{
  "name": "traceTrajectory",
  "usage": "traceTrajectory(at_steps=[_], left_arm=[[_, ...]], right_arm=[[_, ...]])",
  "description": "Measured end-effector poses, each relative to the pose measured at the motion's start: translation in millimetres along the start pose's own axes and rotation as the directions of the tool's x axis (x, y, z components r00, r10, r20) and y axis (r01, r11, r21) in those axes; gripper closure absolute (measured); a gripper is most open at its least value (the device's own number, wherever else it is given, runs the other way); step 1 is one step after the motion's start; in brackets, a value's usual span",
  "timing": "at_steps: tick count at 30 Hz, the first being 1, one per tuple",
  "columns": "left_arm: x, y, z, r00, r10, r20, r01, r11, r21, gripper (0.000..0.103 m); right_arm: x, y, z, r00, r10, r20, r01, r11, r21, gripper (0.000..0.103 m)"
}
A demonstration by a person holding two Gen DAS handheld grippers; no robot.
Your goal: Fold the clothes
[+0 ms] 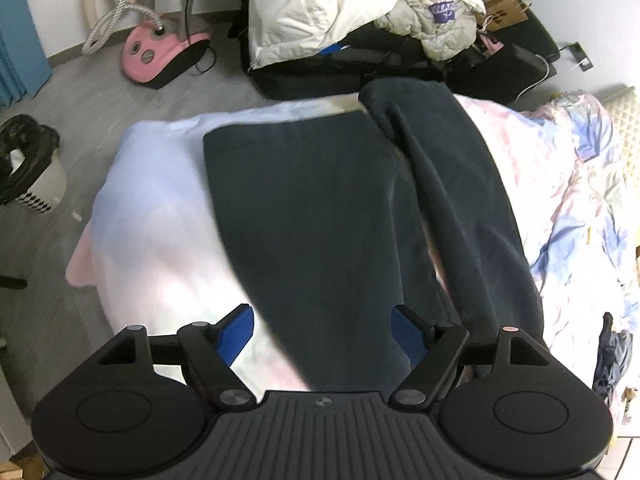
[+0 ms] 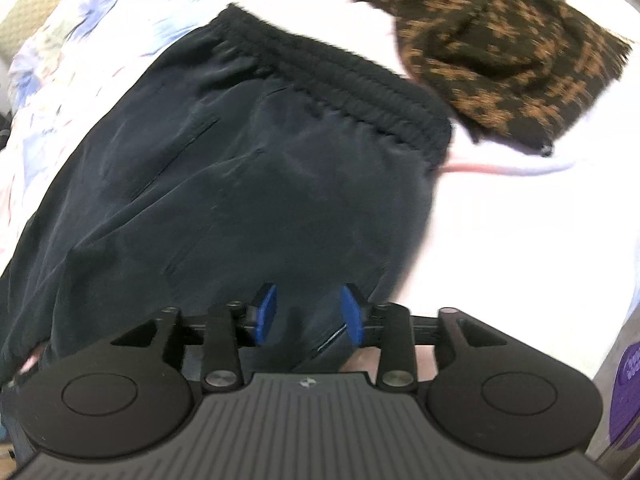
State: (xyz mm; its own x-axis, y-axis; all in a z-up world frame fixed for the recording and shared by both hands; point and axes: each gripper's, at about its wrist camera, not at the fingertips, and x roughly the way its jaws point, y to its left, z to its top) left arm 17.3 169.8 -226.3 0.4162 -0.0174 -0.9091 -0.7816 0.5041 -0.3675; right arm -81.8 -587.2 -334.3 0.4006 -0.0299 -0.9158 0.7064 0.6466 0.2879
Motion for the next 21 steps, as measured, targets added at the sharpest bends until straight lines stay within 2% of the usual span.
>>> traceTrajectory(at_steps=[2,8,10,16,21], left_arm=[[-3,-1,-7,1.000,0.025,-0.011,-0.025,1.000,-0.002,0.025],[-16,0,-12,0.997,0.076,-0.005,-0.076,0.997,-0.021,0.024],[-21,2,-10,0.997,0.083,0.002,-0.083,0.996,-0.035,0.024],[-29,11,-4,0.995,0.098,0.003,-0.098,0.992,-0.082,0.024],[-32,19,2,0.995,0.097,-0.005,-0.097,0.986,-0.138,0.024]], right_arm=[[3,-10,3,1.000,-0.008,0.014,0.007,0.999,0.039,0.046],[10,-21,16,0.999,-0.007,0.043,0.002,0.995,0.101,0.044],[8,-23,19,0.998,0.003,0.065,-0.010,0.993,0.118,0.040],[-1,-38,24,0.991,0.007,0.130,-0.033,0.980,0.198,0.040],[-9,-54,26,0.980,-0.056,0.190,0.002,0.962,0.272,0.034]])
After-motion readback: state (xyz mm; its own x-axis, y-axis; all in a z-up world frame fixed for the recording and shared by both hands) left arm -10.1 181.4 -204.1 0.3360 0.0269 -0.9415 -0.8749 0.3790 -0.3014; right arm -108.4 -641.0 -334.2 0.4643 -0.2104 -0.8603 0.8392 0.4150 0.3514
